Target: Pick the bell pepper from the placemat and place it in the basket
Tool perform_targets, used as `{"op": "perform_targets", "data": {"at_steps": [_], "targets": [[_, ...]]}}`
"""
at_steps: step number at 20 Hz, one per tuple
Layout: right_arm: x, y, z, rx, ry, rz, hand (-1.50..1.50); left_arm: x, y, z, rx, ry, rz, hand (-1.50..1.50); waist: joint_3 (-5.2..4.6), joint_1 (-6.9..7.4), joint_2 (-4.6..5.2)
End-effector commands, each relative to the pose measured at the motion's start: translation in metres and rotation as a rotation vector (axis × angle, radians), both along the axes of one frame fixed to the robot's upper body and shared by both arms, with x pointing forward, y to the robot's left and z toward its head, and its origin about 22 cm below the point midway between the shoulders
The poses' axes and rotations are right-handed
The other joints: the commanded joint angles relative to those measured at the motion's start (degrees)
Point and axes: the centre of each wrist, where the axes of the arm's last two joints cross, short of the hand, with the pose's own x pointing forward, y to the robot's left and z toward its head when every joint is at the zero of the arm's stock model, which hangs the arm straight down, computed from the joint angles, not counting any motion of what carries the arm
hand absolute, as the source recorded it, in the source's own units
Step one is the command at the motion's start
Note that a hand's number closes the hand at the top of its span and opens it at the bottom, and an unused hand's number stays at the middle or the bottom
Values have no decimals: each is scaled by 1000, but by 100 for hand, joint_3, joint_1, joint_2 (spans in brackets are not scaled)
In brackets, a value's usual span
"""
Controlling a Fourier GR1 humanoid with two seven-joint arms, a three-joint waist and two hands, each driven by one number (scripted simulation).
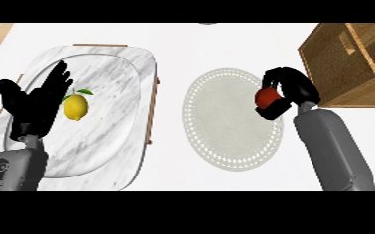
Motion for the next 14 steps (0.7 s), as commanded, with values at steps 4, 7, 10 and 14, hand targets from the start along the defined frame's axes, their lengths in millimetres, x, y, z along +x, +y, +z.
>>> {"op": "perform_targets", "data": {"at_steps": [4,7,10,14], "targets": [[31,19,34,254,-102,-644,150,6,-12,7,-3,-31,-56,0,18,436,49],[48,38,83,357,-326,-802,150,9,-22,6,-6,-31,-88,0,7,697,60],[61,40,121,339,-539,-935,150,11,-30,8,1,-34,-136,0,-16,928,116],[77,46,162,297,-668,-1094,150,18,-39,14,15,-44,-170,0,-38,1028,153]]}}
